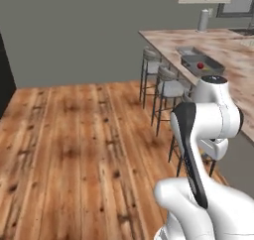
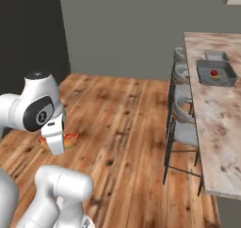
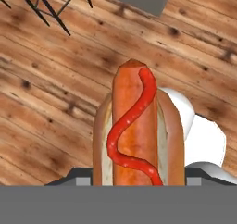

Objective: Place the cold items (mango and tomato) from the fridge in one tupperware on the dining counter. Place the warm items (kebab skewer and hot dog) in the stove area in another tupperware.

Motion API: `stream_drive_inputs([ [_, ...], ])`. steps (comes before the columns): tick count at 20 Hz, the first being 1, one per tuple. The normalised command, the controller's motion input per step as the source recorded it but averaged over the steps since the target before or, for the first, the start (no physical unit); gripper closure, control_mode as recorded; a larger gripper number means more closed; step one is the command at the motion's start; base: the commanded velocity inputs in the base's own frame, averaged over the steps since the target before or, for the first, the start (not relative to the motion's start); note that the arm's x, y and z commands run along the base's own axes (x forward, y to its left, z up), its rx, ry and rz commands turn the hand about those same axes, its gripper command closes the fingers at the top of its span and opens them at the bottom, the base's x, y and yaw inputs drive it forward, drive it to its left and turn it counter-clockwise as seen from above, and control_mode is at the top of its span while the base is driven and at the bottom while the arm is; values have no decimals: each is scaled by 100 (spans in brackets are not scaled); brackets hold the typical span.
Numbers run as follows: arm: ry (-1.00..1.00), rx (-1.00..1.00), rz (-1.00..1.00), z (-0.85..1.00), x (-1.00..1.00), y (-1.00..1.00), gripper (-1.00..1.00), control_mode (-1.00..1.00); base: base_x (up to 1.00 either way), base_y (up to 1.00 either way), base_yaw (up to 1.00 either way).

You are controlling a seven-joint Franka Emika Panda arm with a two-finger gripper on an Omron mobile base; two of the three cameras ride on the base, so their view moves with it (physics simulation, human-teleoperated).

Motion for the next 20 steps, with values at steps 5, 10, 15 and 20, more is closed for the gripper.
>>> stream_drive_inputs([
  [5,0,0,0,0,0,0,100,100,100,94,-51],
  [10,0,0,0,0,0,0,100,100,100,95,-51],
  [15,0,0,0,0,0,0,100,100,100,94,-50],
  [20,0,0,0,0,0,0,100,100,100,73,-48],
])
